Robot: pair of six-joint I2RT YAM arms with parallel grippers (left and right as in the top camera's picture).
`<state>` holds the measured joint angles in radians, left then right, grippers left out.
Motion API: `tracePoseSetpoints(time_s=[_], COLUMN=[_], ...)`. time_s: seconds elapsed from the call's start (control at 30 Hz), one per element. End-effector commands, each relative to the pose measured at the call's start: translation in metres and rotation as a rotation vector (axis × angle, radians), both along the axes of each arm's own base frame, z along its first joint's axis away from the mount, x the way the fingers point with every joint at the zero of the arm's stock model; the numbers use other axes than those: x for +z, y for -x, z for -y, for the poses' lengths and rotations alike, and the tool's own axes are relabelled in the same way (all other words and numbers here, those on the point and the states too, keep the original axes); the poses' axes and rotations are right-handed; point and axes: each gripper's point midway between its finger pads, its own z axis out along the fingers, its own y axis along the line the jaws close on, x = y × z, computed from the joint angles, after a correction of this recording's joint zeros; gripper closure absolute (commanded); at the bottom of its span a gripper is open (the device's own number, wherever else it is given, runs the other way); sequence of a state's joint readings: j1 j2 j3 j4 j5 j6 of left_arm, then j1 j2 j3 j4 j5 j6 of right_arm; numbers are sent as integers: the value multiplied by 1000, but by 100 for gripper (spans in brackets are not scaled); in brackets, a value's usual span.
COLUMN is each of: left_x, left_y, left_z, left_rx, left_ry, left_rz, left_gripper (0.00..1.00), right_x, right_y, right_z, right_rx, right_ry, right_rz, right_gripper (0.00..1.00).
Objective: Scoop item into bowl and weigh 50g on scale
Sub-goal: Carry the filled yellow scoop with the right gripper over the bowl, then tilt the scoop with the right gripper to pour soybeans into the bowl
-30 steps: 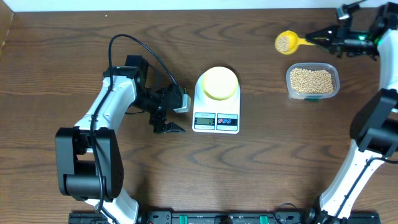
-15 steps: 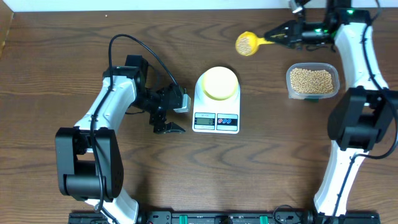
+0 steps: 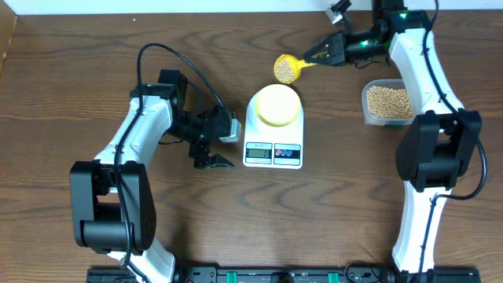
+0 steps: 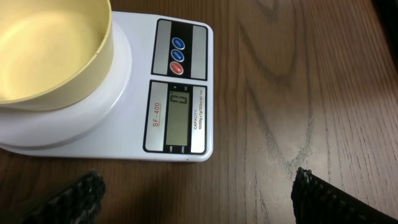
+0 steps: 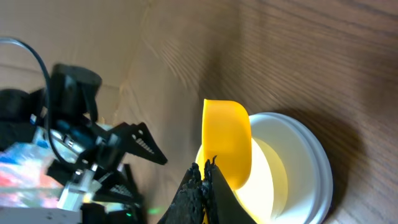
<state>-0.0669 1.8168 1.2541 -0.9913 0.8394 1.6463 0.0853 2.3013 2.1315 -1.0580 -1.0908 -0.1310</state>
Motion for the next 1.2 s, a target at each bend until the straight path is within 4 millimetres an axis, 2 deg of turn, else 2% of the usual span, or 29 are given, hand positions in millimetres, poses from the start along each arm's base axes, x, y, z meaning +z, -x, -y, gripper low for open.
tracePoseSetpoints(time_s=[0.0, 0.4, 0.57, 0.77, 1.17], left_x=[2, 2, 2, 2, 2], left_y=[1, 1, 1, 1, 1], left_z=[0, 0, 0, 0, 0], left_rx=[-4, -4, -4, -4, -4], left_ry=[6, 6, 6, 6, 6], left_rz=[5, 5, 5, 5, 5], left_gripper=[3, 2, 2, 2, 2], right_x=[-11, -30, -42, -41, -42], right_y=[7, 31, 28, 22, 27], right_z=[-14, -32, -31, -30, -31], right_rx=[85, 278, 291, 283, 275], right_ry=[29, 149, 235, 243, 239], right_rz=[87, 268, 296, 325, 276], right_gripper=[99, 99, 99, 99, 99])
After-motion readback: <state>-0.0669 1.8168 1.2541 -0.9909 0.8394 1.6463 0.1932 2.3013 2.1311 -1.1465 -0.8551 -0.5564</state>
